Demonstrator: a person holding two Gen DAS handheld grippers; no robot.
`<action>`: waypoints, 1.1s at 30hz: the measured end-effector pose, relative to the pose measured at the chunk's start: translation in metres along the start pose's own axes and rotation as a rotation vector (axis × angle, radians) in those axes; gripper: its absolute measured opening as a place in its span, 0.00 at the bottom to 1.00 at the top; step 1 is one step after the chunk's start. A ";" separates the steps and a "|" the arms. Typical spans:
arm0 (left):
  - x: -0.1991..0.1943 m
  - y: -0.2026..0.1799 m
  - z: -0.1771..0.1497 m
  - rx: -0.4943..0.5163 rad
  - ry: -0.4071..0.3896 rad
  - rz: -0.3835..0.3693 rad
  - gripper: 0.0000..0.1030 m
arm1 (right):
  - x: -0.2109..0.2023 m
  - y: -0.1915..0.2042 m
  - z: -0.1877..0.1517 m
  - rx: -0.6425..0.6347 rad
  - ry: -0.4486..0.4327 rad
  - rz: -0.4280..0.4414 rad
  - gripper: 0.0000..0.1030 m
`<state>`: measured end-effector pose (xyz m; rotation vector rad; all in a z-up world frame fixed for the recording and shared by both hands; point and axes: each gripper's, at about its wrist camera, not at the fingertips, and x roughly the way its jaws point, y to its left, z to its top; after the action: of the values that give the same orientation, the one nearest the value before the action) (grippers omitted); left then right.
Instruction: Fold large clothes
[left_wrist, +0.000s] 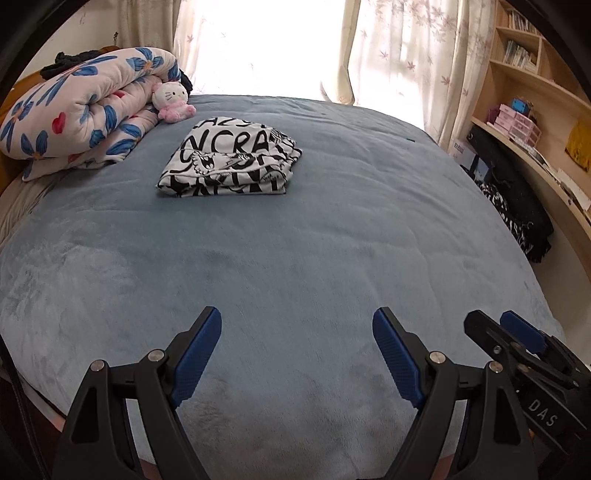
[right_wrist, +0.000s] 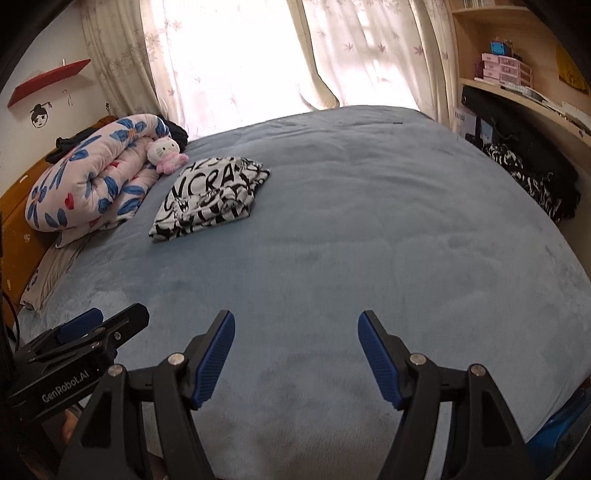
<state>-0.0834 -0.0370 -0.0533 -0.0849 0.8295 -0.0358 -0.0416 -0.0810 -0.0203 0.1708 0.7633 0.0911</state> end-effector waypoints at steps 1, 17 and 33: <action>0.001 -0.001 -0.003 -0.003 0.004 -0.004 0.81 | 0.001 0.000 -0.002 -0.001 0.004 -0.001 0.68; 0.004 -0.010 -0.022 0.010 0.039 -0.004 0.80 | 0.003 0.001 -0.015 -0.021 0.007 -0.036 0.68; 0.003 -0.009 -0.028 0.012 0.047 0.005 0.80 | 0.001 0.006 -0.022 -0.036 0.007 -0.080 0.68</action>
<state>-0.1017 -0.0483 -0.0736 -0.0705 0.8766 -0.0382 -0.0563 -0.0720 -0.0356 0.1058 0.7740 0.0289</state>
